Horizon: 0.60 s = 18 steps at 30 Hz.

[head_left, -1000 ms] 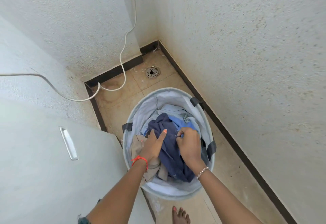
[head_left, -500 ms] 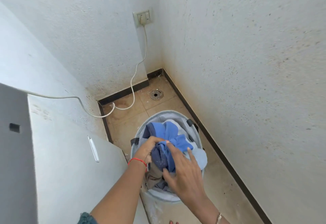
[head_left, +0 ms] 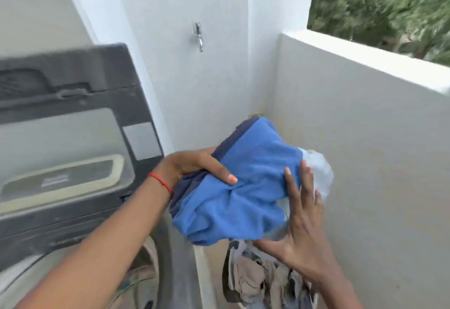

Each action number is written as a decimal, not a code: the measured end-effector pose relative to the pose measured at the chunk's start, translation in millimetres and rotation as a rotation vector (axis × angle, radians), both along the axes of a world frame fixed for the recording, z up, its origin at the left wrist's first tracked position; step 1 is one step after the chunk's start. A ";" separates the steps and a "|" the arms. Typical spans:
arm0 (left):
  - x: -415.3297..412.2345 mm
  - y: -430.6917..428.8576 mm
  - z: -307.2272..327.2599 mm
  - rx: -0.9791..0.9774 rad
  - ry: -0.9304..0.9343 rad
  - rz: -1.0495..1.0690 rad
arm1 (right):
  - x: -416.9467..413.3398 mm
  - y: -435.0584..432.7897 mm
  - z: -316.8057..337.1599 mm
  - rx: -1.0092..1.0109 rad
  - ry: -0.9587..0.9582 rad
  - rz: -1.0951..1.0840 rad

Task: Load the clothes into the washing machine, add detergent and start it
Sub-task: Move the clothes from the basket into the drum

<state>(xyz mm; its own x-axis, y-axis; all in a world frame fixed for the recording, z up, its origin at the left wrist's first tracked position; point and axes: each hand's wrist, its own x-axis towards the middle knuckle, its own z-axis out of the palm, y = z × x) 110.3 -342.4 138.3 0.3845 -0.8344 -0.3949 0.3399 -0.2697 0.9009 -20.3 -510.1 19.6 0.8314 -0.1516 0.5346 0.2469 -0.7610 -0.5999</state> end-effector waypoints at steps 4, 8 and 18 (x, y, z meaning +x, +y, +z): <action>-52.2 104.1 83.7 0.113 -0.298 -0.115 | 12.5 92.6 52.5 -0.224 -0.294 0.024; -100.7 199.9 74.5 0.751 -1.180 -0.192 | 5.8 204.2 58.3 -0.178 -0.543 0.125; -144.6 350.7 -122.2 1.312 -1.499 0.307 | 19.8 397.7 -54.1 -0.096 0.250 0.628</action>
